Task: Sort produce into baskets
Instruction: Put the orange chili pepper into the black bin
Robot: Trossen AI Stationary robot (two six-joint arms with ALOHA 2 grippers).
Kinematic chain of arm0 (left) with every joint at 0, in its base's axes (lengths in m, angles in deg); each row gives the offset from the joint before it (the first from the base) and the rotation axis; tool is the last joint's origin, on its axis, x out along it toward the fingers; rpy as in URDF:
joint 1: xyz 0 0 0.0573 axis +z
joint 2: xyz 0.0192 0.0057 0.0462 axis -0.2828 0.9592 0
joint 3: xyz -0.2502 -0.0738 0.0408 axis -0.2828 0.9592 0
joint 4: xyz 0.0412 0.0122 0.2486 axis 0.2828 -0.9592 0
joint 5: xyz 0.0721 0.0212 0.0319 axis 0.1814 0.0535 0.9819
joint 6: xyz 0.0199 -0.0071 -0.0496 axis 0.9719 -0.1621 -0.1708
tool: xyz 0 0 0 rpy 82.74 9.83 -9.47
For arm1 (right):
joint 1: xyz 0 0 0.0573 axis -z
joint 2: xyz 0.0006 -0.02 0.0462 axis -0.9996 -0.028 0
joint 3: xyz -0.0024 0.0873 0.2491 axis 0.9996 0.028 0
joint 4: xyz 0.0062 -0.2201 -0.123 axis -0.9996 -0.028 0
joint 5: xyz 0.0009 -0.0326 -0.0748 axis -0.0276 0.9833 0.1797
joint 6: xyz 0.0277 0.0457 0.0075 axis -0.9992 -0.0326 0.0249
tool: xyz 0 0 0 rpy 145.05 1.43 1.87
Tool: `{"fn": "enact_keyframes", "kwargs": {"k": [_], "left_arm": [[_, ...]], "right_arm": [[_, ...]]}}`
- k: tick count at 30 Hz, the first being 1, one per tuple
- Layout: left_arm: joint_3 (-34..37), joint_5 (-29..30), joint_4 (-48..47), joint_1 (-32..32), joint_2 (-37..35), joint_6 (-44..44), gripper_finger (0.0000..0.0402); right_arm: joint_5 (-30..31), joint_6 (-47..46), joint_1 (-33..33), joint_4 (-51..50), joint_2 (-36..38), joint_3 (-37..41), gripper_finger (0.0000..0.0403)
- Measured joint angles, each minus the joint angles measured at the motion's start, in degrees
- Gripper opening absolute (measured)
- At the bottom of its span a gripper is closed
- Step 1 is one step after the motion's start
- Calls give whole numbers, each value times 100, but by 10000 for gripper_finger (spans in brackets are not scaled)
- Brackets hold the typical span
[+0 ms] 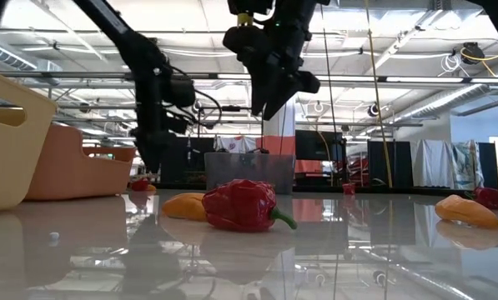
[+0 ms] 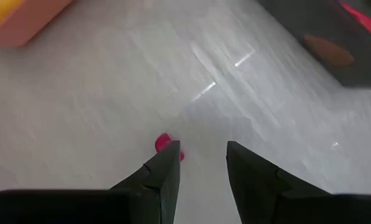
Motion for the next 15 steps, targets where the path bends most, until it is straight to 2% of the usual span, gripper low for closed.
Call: {"fn": "enact_keyframes", "kwargs": {"k": [6,15], "left_arm": [[-414,638,-282,-143,723,250,175],[-728,660,-616,-150,1380,540,175]], "right_arm": [[2,7,4,-57,-4,0,123],[0,66,4,-73,-4,0,123]]}}
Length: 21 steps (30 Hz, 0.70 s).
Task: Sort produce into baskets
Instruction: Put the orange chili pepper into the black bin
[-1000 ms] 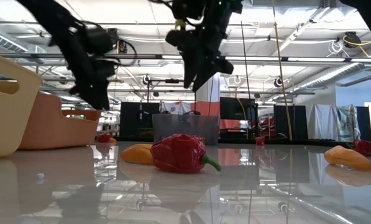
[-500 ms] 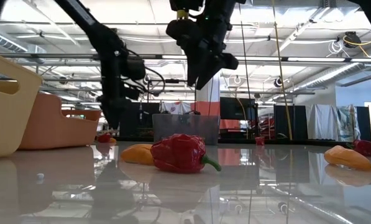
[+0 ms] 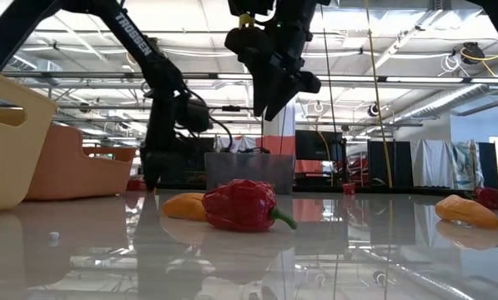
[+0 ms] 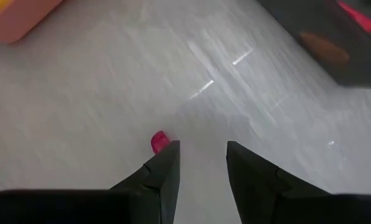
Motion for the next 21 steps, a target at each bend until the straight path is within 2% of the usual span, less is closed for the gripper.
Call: {"fn": "enact_keyframes", "kwargs": {"k": [6,9,19,21], "left_arm": [[-153,-18,-125,1,101,162,174],[-259,-70,-237,18,125,181,159],[-288,-131,-223,14,140,254,21],[-288,-132,-177,16,133,245,8]], "right_arm": [[0,46,0,-62,0,0,123],[0,52,0,-63,0,0,123],[2,66,-35,-64,-2,0,123],[4,62,-67,-70,-2,0,123]]}}
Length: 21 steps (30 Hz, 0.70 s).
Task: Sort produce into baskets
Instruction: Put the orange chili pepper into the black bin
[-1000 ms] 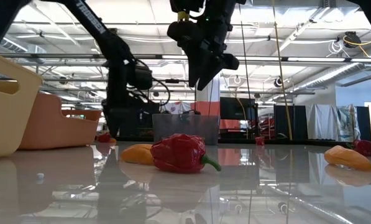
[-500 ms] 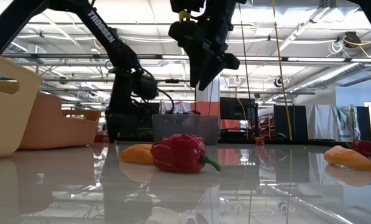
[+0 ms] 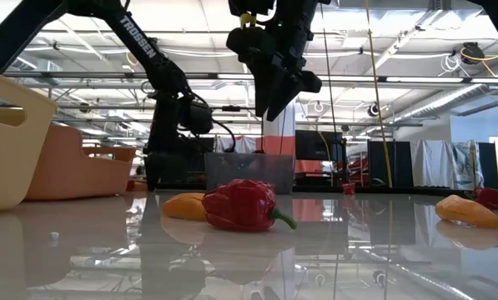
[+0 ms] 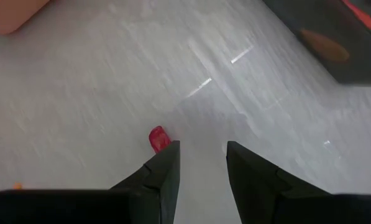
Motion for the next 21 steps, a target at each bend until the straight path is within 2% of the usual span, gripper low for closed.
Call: {"fn": "enact_keyframes", "kwargs": {"k": [3,10,16,21], "left_arm": [[17,-325,301,12,-125,-131,11],[22,-386,672,-167,-962,-322,12],[38,-1640,1315,-520,-1874,-1202,12],[178,-2123,2557,-1047,-2204,-1850,12]], "right_arm": [[-2,-64,-53,-44,0,0,123],[59,-275,-180,-339,91,2,123],[401,-570,-364,-1031,356,2,123],[480,-724,-627,-1624,450,2,123]]}}
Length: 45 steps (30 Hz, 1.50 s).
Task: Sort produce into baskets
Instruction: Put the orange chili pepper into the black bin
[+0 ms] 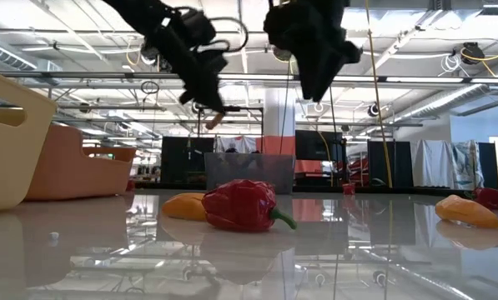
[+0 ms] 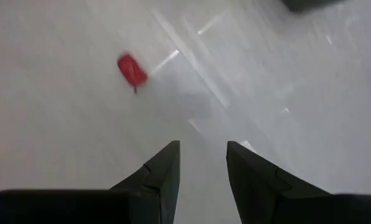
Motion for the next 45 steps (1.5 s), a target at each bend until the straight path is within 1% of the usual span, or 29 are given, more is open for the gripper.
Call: {"fn": "enact_keyframes", "kwargs": {"k": [4,8,11,16,19,22,25,31,34,38,40,45], "left_arm": [[27,-37,745,-374,173,-200,12],[27,-24,1290,-502,454,-203,12],[27,-4,1398,-460,652,-248,12],[27,13,1336,-412,864,-392,13],[27,353,1335,-429,895,-385,19],[27,592,1386,-419,894,-356,38],[27,770,1364,-381,893,-400,67],[27,816,1333,-398,892,-817,137],[27,816,1293,-469,801,-1079,162],[27,824,1285,-750,513,-1546,174],[27,952,1126,-980,331,-1729,175],[24,1330,453,-1802,-286,-2032,176]], "right_arm": [[2,-20,-208,29,0,0,123],[22,-195,-332,39,0,0,123],[163,-288,-410,-2,0,0,123],[155,-307,-594,-205,0,0,123],[153,-308,-716,-229,0,0,123],[154,-306,-836,-234,0,0,123],[158,-306,-949,-245,0,0,123],[171,-281,-1209,-497,0,0,123],[172,-183,-1331,-511,0,0,123],[175,-8,-1509,-509,0,0,123],[182,108,-1614,-480,0,0,123],[173,350,-1881,26,0,0,123]]}}
